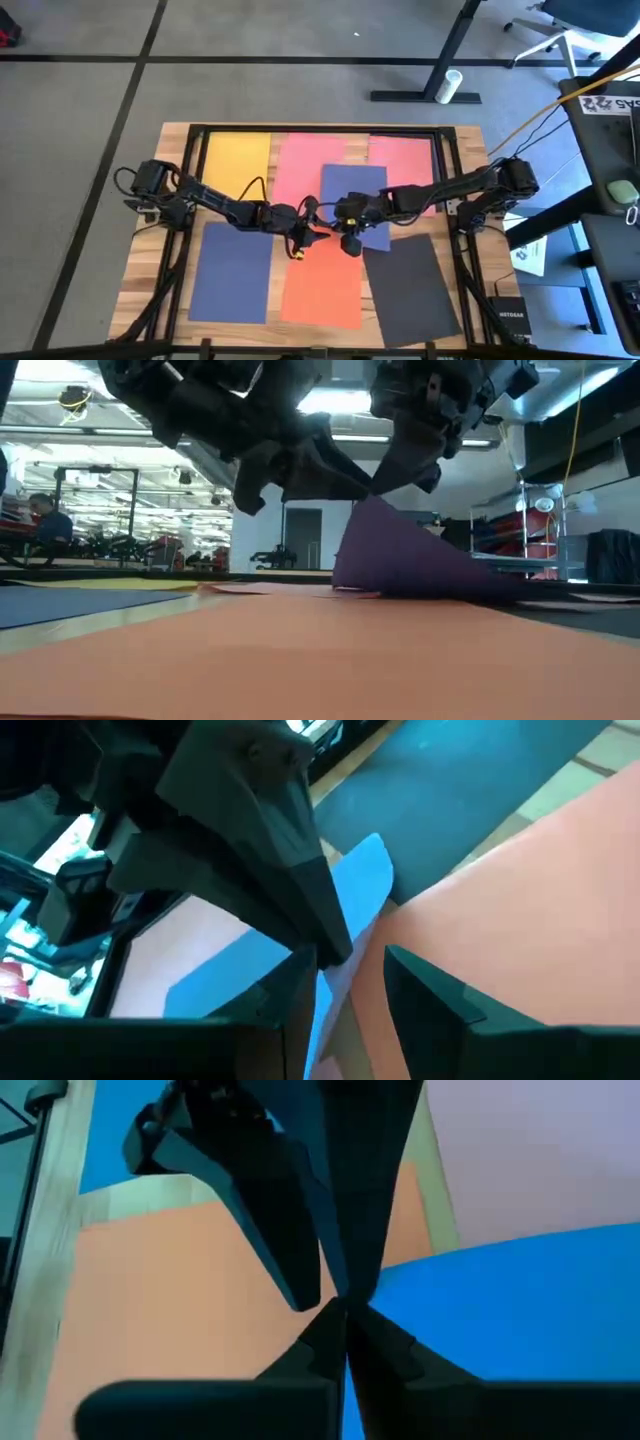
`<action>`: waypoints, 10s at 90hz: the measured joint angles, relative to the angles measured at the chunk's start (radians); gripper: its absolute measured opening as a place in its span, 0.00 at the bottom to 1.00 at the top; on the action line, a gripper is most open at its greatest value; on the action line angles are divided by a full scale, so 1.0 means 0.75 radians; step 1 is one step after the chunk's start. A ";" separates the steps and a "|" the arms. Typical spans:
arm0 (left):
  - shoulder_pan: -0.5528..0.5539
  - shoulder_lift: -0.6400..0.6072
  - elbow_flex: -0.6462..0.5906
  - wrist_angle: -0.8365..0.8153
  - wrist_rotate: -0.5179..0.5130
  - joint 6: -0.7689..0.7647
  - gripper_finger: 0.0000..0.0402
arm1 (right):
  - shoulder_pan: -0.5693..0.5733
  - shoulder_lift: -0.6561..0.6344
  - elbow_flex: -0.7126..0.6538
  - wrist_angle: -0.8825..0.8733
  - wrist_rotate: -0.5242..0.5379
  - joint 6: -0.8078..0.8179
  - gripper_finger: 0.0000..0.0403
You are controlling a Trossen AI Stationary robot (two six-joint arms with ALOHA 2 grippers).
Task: Organize paper
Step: Stack the violet paper on top of the violet paper
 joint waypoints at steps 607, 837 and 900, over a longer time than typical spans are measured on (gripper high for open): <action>-1.366 -0.313 0.006 -1.536 0.139 -1.056 0.03 | -0.001 -0.169 0.003 -0.143 -0.087 -0.026 0.37; -0.657 -0.064 0.070 -1.443 -0.103 -0.880 0.00 | 0.046 -0.169 0.002 -0.285 -0.020 -0.140 0.00; -0.528 -0.115 0.123 -1.106 -0.006 -0.991 0.00 | 0.046 -0.170 0.002 -0.262 -0.005 -0.150 0.00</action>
